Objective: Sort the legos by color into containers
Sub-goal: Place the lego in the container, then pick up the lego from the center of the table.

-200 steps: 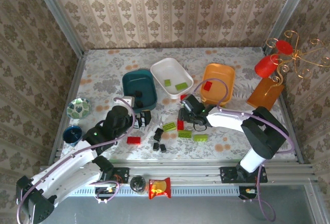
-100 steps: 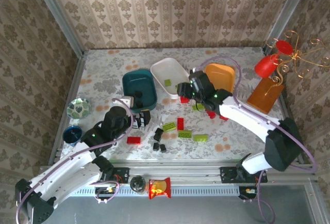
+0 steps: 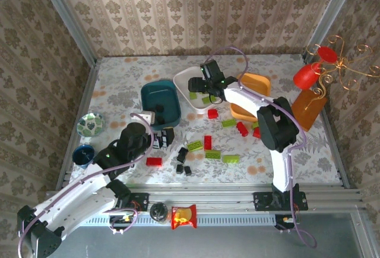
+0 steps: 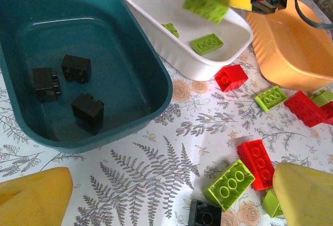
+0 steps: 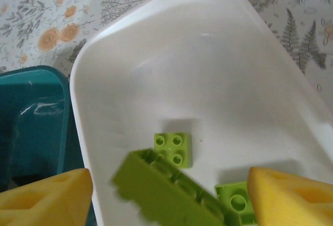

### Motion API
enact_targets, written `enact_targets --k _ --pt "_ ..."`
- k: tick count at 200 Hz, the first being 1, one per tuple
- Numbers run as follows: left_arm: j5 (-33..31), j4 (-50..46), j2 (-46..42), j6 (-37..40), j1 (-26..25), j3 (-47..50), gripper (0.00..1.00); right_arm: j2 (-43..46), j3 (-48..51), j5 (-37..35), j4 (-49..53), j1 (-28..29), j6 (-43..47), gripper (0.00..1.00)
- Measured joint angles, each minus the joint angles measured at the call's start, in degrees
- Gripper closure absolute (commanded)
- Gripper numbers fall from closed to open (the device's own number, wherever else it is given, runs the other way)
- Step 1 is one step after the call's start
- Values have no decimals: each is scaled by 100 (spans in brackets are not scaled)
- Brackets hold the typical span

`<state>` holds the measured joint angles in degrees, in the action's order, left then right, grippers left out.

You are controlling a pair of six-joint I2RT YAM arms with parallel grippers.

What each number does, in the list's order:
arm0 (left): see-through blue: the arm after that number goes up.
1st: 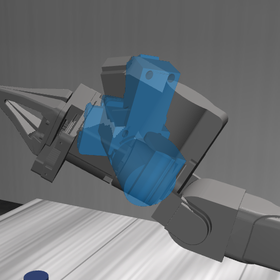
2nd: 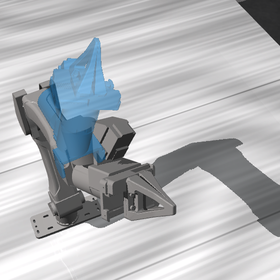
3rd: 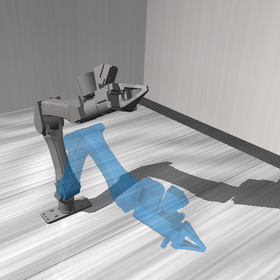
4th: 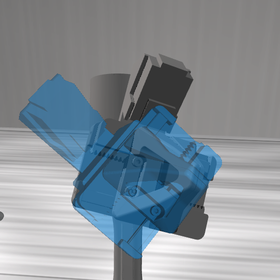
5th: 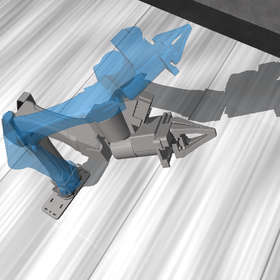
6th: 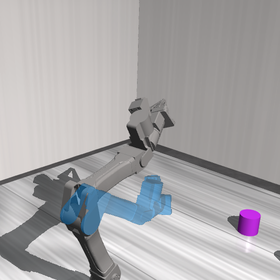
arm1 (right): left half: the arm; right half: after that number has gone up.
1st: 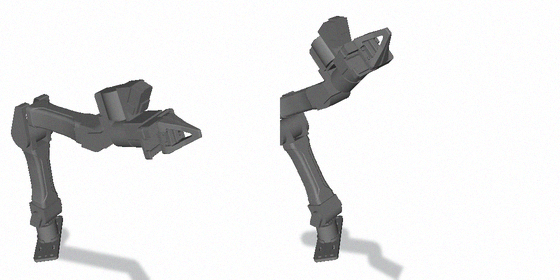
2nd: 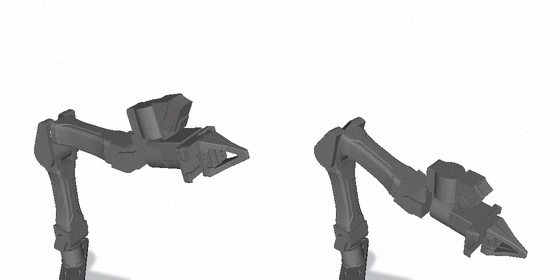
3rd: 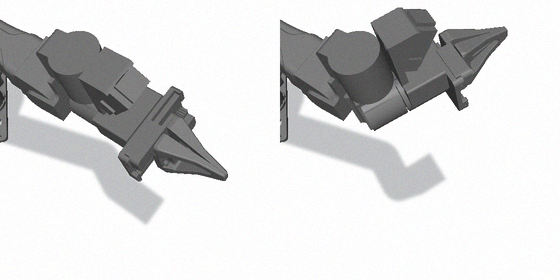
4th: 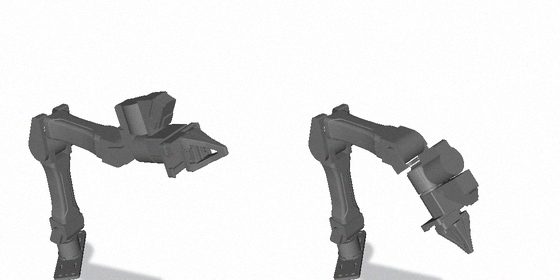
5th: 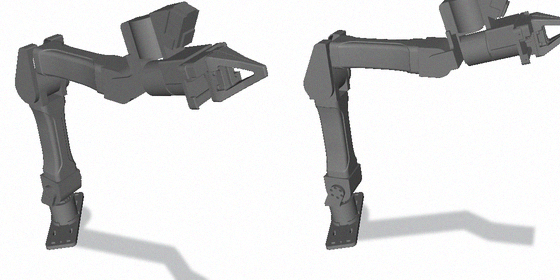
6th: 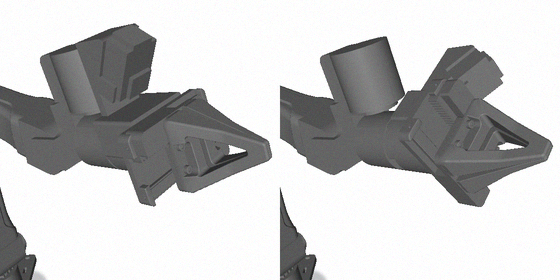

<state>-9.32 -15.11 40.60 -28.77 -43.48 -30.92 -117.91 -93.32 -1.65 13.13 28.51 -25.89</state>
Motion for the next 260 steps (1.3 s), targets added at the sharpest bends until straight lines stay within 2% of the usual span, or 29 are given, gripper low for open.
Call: enact_targets --k 37,62,92,118,175,197,224,260 --pt "44 -2 4 2 0 0 0 595 396 79 -4 -15 76 14" --pt "79 2 31 0 0 0 0 1665 1375 129 -70 -15 17 14" --pt "184 11 87 0 0 0 0 3027 2739 282 -181 -9 -225 20" --pt "243 13 181 0 0 0 0 3652 3665 367 -61 149 -393 24" --pt "271 13 289 -2 0 15 0 3480 4682 387 107 1137 -741 29" --pt "271 13 291 -2 0 15 0 3141 4784 387 -103 1314 -846 31" --pt "269 13 291 -4 0 20 0 2734 4784 382 -369 1414 -901 38" --pt "271 13 282 -37 0 72 0 2549 4675 229 -396 1419 -881 43"
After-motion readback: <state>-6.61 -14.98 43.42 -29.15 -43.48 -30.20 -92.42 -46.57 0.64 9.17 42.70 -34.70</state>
